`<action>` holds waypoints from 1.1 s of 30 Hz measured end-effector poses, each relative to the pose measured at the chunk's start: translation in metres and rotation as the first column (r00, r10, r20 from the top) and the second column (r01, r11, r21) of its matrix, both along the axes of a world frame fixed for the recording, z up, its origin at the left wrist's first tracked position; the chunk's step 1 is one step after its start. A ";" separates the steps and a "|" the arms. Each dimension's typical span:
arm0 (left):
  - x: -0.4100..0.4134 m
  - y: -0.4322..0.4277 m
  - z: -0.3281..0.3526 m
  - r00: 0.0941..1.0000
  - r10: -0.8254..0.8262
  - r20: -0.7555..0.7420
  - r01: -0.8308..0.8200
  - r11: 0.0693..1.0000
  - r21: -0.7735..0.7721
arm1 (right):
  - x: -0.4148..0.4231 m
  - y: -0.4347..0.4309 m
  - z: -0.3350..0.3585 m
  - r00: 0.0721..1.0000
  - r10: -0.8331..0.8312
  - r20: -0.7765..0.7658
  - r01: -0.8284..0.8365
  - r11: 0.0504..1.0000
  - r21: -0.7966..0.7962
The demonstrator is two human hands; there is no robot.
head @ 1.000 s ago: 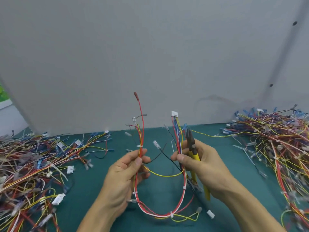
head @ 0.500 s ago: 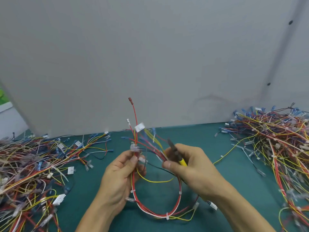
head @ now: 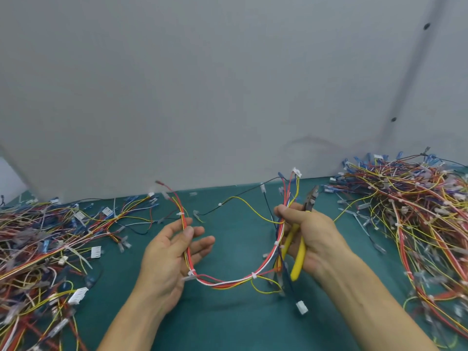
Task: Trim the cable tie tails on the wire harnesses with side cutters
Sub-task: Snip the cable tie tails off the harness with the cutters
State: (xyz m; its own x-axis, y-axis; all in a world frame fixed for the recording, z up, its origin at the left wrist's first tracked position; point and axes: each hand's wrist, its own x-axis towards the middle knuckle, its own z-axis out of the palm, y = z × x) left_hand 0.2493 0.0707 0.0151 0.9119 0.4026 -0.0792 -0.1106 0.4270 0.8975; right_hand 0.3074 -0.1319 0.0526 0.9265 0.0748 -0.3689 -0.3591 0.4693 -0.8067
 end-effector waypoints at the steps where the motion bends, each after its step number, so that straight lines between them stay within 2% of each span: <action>1: 0.000 0.000 -0.001 1.000 -0.005 -0.010 0.005 1.000 0.021 | 0.000 0.000 0.000 1.000 0.008 0.005 -0.008 1.000 -0.003; 9: 0.000 0.000 -0.010 0.987 -0.070 -0.144 0.102 0.968 0.230 | -0.004 0.002 0.001 0.997 0.052 0.054 -0.050 0.997 -0.054; 12: 0.002 0.000 -0.015 0.978 0.001 -0.209 0.083 0.916 0.392 | -0.004 0.003 0.001 0.999 0.010 0.050 -0.009 0.999 -0.039; 14: 0.001 0.001 -0.016 0.970 0.113 -0.215 0.030 0.823 0.567 | -0.003 0.002 0.000 0.998 -0.043 0.042 0.043 0.999 -0.016; 15: -0.001 0.001 -0.015 0.964 0.180 -0.196 -0.004 0.747 0.665 | -0.003 0.002 0.000 0.997 -0.064 0.038 0.064 0.998 -0.005; 17: -0.006 0.002 -0.008 0.926 0.354 -0.128 -0.090 0.537 0.839 | -0.002 0.001 -0.001 0.996 -0.086 0.036 0.087 0.996 -0.008; 19: -0.014 -0.003 0.010 0.897 0.441 0.022 -0.200 0.361 0.911 | -0.003 0.000 -0.001 0.994 -0.096 0.048 0.097 0.995 -0.031; 20: -0.019 -0.008 0.021 0.906 0.413 0.099 -0.250 0.330 0.910 | -0.004 0.001 -0.001 0.993 -0.100 0.059 0.102 0.994 -0.043; 22: -0.028 -0.022 0.039 0.958 0.225 0.176 -0.250 0.365 0.897 | -0.007 0.002 0.002 0.991 -0.096 0.088 0.103 0.992 -0.069; 25: -0.039 -0.049 0.050 0.994 -0.068 0.085 -0.053 0.378 0.924 | -0.014 0.006 0.010 0.990 -0.031 0.137 0.046 0.993 -0.106; 28: -0.037 -0.062 0.046 0.990 -0.138 -0.004 0.054 0.356 0.933 | -0.023 0.009 0.021 0.976 0.062 0.211 -0.033 0.990 -0.138; 29: -0.035 -0.062 0.045 0.988 -0.149 -0.030 0.085 0.380 0.921 | -0.027 0.009 0.025 0.963 0.100 0.250 -0.061 0.985 -0.159; 31: -0.031 -0.060 0.045 0.982 -0.180 -0.053 0.138 0.501 0.855 | -0.033 0.010 0.030 0.919 0.181 0.350 -0.085 0.958 -0.273; 33: -0.027 -0.058 0.045 0.988 -0.148 -0.033 0.120 0.628 0.769 | -0.039 0.011 0.031 0.859 0.204 0.469 0.081 0.850 -0.520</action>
State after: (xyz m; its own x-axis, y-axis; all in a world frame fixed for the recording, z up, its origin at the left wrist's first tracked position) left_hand 0.2228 0.0126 0.0603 0.9571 0.1783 0.2286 -0.1416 -0.4007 0.9052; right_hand 0.2689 -0.1209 0.0840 0.9885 0.0742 0.1317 0.1367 -0.0655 -0.9885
